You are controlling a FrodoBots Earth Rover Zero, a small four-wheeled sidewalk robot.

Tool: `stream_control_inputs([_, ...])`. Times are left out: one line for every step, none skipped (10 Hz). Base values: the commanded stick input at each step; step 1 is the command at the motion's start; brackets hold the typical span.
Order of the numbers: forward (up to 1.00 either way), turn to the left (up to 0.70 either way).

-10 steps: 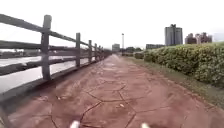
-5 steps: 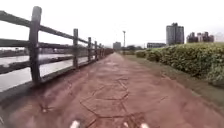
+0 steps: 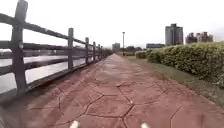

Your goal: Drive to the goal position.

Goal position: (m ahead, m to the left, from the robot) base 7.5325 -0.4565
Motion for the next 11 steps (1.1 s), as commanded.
stream_control_inputs([0.70,0.00])
stream_control_inputs([0.70,0.00])
stream_control_inputs([0.70,0.00])
stream_control_inputs([0.70,0.00])
stream_control_inputs([0.70,0.00])
stream_control_inputs([0.70,0.00])
stream_control_inputs([0.70,0.00])
stream_control_inputs([0.70,0.00])
stream_control_inputs([0.70,0.00])
stream_control_inputs([0.70,0.00])
stream_control_inputs([0.70,0.00])
